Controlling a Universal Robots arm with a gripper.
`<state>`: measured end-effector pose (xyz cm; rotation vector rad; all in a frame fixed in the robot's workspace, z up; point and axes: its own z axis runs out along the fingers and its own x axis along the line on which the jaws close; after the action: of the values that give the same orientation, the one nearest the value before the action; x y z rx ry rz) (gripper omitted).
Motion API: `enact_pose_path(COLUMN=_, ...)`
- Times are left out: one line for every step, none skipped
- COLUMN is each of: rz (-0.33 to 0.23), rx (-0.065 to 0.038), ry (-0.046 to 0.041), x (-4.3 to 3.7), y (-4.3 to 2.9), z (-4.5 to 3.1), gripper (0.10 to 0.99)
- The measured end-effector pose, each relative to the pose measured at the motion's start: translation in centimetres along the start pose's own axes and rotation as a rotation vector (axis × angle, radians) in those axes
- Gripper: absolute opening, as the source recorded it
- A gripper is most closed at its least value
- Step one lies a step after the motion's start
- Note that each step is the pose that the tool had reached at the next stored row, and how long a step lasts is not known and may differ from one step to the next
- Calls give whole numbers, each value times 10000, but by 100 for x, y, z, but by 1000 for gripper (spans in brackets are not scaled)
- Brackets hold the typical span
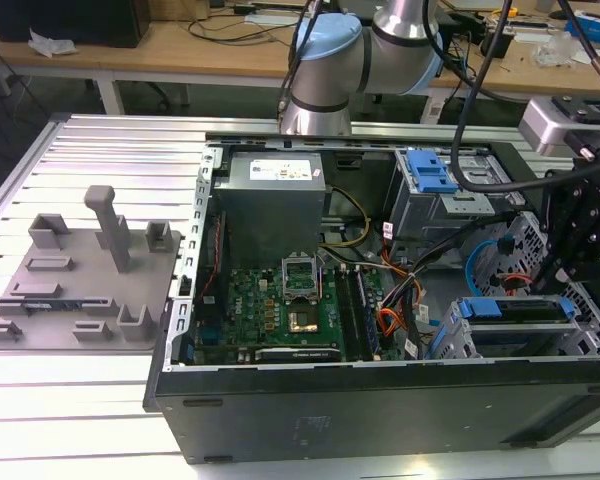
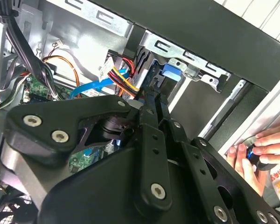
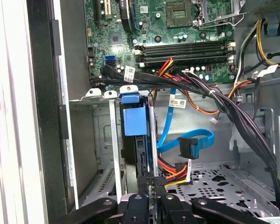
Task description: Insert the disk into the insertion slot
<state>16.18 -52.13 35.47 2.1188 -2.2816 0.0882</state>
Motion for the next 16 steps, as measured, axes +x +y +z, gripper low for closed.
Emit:
enact_pose_path(rz=0, rx=0, ry=1, x=2, y=0, z=4, gripper=165)
enact_pose_path(rz=0, rx=0, ry=1, x=3, y=0, z=8, gripper=165)
enact_pose_path(rz=0, rx=0, ry=1, x=5, y=0, z=12, gripper=165)
enact_pose_path(rz=-1, rx=0, ry=-1, x=6, y=0, z=17, gripper=165)
enact_pose_path(rz=0, rx=0, ry=0, x=6, y=0, z=20, gripper=165)
enact_pose_path(rz=0, rx=0, ry=1, x=7, y=0, z=25, gripper=165)
enact_pose_path(rz=-1, rx=0, ry=1, x=7, y=0, z=30, gripper=165)
enact_pose_path(rz=-1, rx=0, ry=2, x=7, y=0, z=36, gripper=165)
enact_pose_path(rz=-1, rx=1, ry=1, x=7, y=0, z=43, gripper=165)
enact_pose_path(rz=-1, rx=0, ry=1, x=6, y=0, z=47, gripper=165)
enact_pose_path(rz=0, rx=0, ry=2, x=6, y=1, z=50, gripper=165)
enact_pose_path(rz=0, rx=0, ry=1, x=6, y=1, z=54, gripper=165)
enact_pose_path(rz=-1, rx=0, ry=1, x=6, y=0, z=57, gripper=165)
enact_pose_path(rz=-1, rx=0, ry=1, x=6, y=1, z=61, gripper=165)
enact_pose_path(rz=0, rx=1, ry=2, x=6, y=1, z=65, gripper=165)
enact_pose_path(rz=0, rx=0, ry=1, x=5, y=1, z=69, gripper=165)
